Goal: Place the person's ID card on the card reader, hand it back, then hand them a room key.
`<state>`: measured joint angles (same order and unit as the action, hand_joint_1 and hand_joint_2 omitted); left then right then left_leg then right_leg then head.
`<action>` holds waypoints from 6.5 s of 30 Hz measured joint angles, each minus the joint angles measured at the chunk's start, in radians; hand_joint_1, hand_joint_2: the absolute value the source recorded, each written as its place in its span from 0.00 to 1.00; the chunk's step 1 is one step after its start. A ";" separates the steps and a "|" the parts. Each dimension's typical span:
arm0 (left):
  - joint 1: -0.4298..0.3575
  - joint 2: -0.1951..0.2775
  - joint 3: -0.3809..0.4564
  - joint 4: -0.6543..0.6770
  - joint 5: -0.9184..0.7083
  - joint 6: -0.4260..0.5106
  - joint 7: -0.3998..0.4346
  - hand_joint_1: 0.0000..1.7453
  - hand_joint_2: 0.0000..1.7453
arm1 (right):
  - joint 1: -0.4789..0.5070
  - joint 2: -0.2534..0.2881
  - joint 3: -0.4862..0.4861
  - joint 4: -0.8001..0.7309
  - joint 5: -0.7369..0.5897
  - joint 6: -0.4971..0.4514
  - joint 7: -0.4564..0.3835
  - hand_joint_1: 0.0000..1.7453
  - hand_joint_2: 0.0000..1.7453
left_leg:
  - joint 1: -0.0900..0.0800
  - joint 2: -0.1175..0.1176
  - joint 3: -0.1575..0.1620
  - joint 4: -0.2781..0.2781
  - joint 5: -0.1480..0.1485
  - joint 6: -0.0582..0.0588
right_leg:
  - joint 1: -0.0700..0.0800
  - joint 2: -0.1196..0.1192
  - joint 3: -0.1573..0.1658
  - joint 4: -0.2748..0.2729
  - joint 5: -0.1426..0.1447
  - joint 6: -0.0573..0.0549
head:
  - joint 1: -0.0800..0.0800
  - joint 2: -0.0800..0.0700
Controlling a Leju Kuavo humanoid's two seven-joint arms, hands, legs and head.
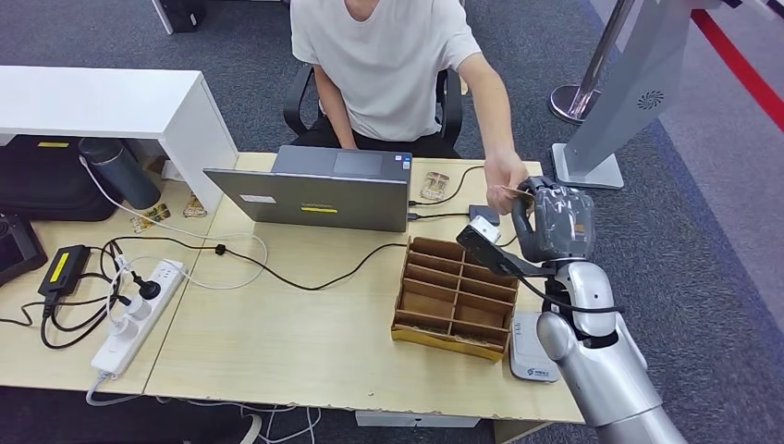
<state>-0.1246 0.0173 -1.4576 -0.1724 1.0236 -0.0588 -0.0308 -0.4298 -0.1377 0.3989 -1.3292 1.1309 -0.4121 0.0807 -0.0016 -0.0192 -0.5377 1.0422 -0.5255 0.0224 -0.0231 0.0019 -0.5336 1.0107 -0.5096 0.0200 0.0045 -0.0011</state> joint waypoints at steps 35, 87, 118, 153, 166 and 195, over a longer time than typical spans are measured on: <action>0.035 0.002 0.024 0.002 0.072 0.021 -0.005 0.00 1.00 | 0.681 -0.100 -0.192 -0.440 -0.011 -0.183 -0.088 1.00 1.00 | 0.000 0.000 -0.001 0.000 -0.001 0.000 | 0.000 -0.001 -0.001 -0.002 -0.001 0.000 | 0.000 0.000; 0.014 -0.006 0.024 0.005 0.066 0.009 -0.020 0.00 1.00 | 0.581 -0.089 0.082 -0.061 -0.061 -0.239 0.055 1.00 1.00 | 0.000 0.003 0.002 0.000 0.000 0.000 | 0.000 0.003 0.001 -0.002 0.001 0.001 | 0.000 0.000; -0.034 -0.016 0.018 0.005 0.025 0.004 0.014 0.00 1.00 | -0.178 -0.086 -0.028 0.098 0.379 0.014 0.129 1.00 1.00 | 0.000 0.000 -0.001 0.001 0.007 0.002 | 0.000 0.002 -0.001 0.000 0.008 0.002 | 0.000 0.000; -0.034 -0.022 0.017 0.013 0.050 0.014 0.033 0.00 1.00 | 0.002 -0.064 0.017 0.081 0.376 -0.107 0.085 0.00 1.00 | 0.000 -0.003 -0.003 0.001 0.007 0.002 | 0.000 -0.002 -0.002 -0.002 0.007 0.002 | 0.000 0.000; 0.025 -0.014 0.017 0.013 0.118 0.027 0.032 0.00 1.00 | 0.626 -0.163 0.002 -0.469 0.409 -0.229 0.083 0.00 1.00 | 0.000 -0.003 -0.007 0.000 0.002 0.003 | 0.000 -0.002 -0.006 -0.002 0.002 0.003 | 0.000 0.000; 0.004 -0.017 0.018 0.013 0.104 0.012 0.004 0.00 1.00 | 0.597 -0.190 0.168 -0.400 0.394 -0.211 0.196 0.00 1.00 | 0.000 -0.002 -0.005 0.000 0.004 0.003 | 0.000 -0.001 -0.005 -0.002 0.004 0.003 | 0.000 0.000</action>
<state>-0.1205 0.0000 -1.4401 -0.1591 1.1276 -0.0468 -0.0267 0.1671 -0.3281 0.5672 -1.7296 1.5248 -0.6233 0.2768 -0.0016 -0.0210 -0.5427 1.0426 -0.5219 0.0251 -0.0232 0.0009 -0.5384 1.0088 -0.5058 0.0230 0.0043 -0.0011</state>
